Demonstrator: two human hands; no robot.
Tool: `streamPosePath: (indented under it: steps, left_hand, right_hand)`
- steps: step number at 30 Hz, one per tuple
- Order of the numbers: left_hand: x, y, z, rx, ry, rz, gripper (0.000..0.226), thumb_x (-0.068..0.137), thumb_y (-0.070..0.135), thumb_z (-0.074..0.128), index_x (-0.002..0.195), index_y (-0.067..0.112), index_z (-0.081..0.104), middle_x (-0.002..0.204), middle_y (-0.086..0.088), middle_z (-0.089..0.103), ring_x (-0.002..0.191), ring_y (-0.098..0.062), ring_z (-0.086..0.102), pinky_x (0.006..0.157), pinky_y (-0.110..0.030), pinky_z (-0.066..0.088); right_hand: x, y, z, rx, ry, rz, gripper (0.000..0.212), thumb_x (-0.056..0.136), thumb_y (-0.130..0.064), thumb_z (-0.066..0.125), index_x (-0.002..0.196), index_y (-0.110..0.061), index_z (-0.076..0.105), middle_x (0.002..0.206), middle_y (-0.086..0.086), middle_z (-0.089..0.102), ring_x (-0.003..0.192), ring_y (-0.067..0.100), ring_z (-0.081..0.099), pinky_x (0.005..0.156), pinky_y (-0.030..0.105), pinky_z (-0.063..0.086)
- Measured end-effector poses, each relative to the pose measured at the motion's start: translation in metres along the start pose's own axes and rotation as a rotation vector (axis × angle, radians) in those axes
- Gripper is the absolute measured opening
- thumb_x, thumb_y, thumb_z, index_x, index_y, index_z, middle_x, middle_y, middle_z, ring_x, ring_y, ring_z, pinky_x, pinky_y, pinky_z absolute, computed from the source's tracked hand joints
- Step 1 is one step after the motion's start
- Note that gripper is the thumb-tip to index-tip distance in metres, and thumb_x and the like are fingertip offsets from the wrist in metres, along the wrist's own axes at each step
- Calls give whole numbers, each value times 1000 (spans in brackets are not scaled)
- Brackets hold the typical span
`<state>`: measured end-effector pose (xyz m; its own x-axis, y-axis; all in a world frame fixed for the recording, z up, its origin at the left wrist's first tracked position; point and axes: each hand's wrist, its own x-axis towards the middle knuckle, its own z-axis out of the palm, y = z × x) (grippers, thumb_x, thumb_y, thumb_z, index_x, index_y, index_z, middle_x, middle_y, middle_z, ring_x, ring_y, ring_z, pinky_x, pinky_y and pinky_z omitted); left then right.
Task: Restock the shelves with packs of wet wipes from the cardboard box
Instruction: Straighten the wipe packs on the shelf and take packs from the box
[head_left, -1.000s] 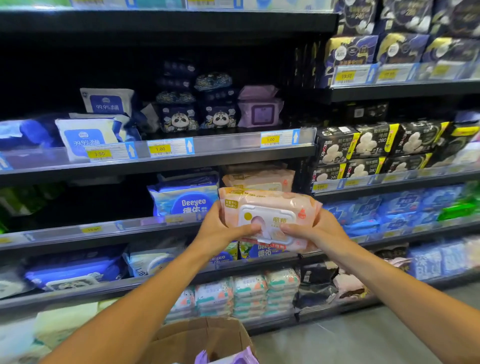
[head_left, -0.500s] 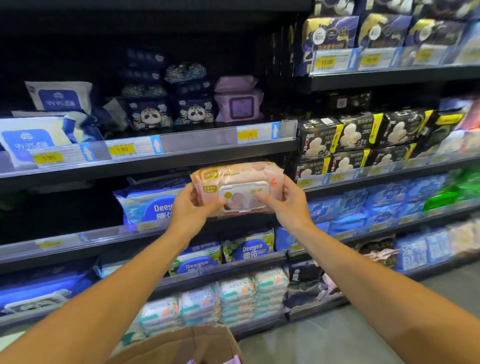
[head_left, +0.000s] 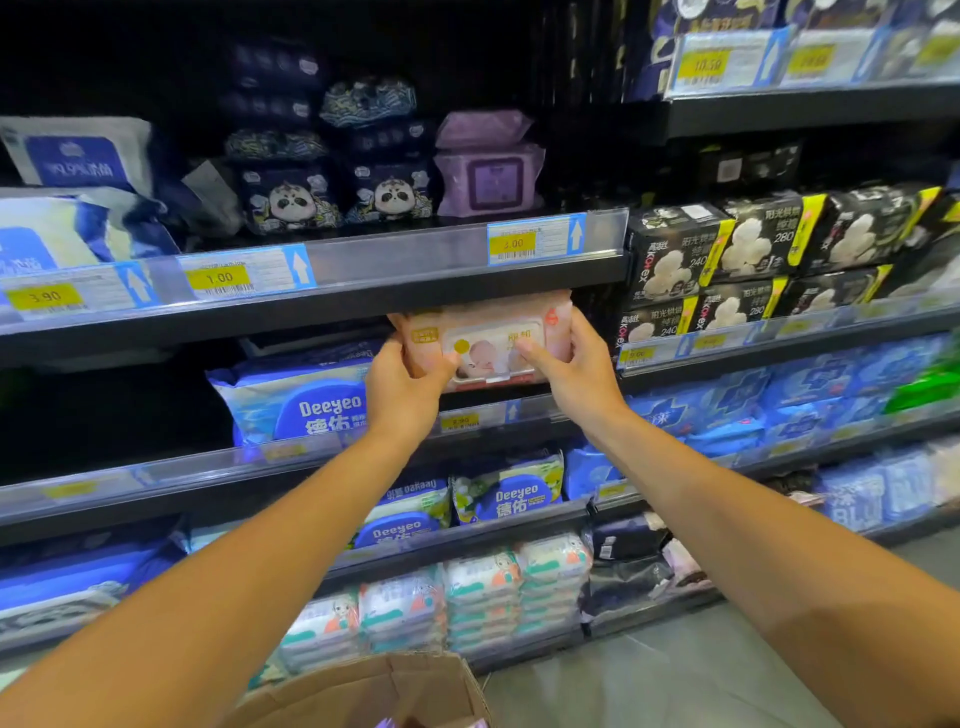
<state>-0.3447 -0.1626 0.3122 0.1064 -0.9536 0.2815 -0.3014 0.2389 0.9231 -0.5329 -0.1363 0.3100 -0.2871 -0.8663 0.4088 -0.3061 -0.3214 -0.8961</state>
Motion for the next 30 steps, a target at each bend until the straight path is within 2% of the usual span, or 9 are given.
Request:
streamPosePath:
  steps: [3, 8, 11, 13, 15, 17, 21, 25, 30]
  left_hand:
    - [1, 0, 5, 106, -17, -43, 41, 89, 29, 72, 122, 11, 56, 116, -5, 65, 104, -20, 60, 84, -33, 50]
    - [-3, -3, 4, 456, -246, -117, 55, 95, 37, 63, 130, 1, 41, 110, -15, 62, 104, -34, 61, 79, -39, 48]
    - [-7, 7, -3, 519, -326, -126, 52, 96, 32, 60, 131, 0, 39, 118, -18, 62, 106, -35, 61, 76, -38, 46]
    - [-20, 18, -17, 521, -370, -102, 44, 97, 30, 59, 130, 6, 43, 116, -9, 60, 106, -28, 59, 76, -34, 43]
    - [-40, 20, -37, 488, -359, -4, 44, 96, 31, 61, 135, 15, 47, 128, -3, 57, 118, -24, 57, 84, -32, 43]
    - [-61, 13, -64, 529, -295, 149, 53, 96, 32, 60, 145, 23, 42, 147, 4, 45, 133, -20, 45, 99, -33, 42]
    - [-72, -21, -117, 895, -138, 438, 67, 91, 38, 64, 151, 25, 38, 165, 1, 14, 149, -30, 18, 112, -53, 38]
    - [-61, -44, -140, 1119, -51, 407, 79, 90, 55, 56, 157, 38, 18, 166, -11, -10, 149, -49, 0, 116, -63, 18]
    - [-50, -51, -130, 1129, -159, 358, 79, 91, 67, 43, 156, 47, 2, 166, -13, -7, 145, -51, -20, 116, -61, 28]
  right_hand:
    - [5, 4, 7, -61, -1, 20, 31, 89, -22, 74, 113, -8, 59, 109, 6, 68, 104, 22, 64, 93, 37, 51]
    - [-9, 17, 4, -289, -93, 68, 48, 93, -28, 70, 131, -7, 51, 119, 2, 61, 109, 17, 54, 82, 22, 38]
    - [-13, 28, 1, -503, -105, 139, 55, 93, -45, 64, 131, -8, 49, 124, 13, 61, 123, 35, 49, 101, 41, 40]
    - [-16, 26, 1, -550, -41, 146, 64, 88, -47, 69, 134, -10, 45, 127, 11, 61, 123, 37, 49, 105, 48, 42]
    - [-29, 18, 2, -438, 54, 84, 79, 84, -41, 76, 146, -15, 35, 144, 4, 50, 134, 28, 44, 111, 45, 41]
    - [-49, 12, 2, -481, 77, -127, 78, 89, -33, 72, 152, -17, 28, 156, 1, 34, 144, 22, 31, 118, 39, 32]
    - [-71, 16, 11, -880, -184, -614, 56, 95, -32, 60, 148, -25, 43, 160, -2, 30, 149, 36, 21, 115, 57, 31]
    - [-73, 21, 27, -963, -215, -553, 60, 95, -45, 56, 151, -32, 40, 166, -5, 17, 150, 47, 4, 116, 69, 17]
    - [-60, 27, 22, -1107, -283, -469, 61, 97, -59, 33, 155, -42, 24, 168, -10, 1, 150, 48, -11, 113, 67, 27]
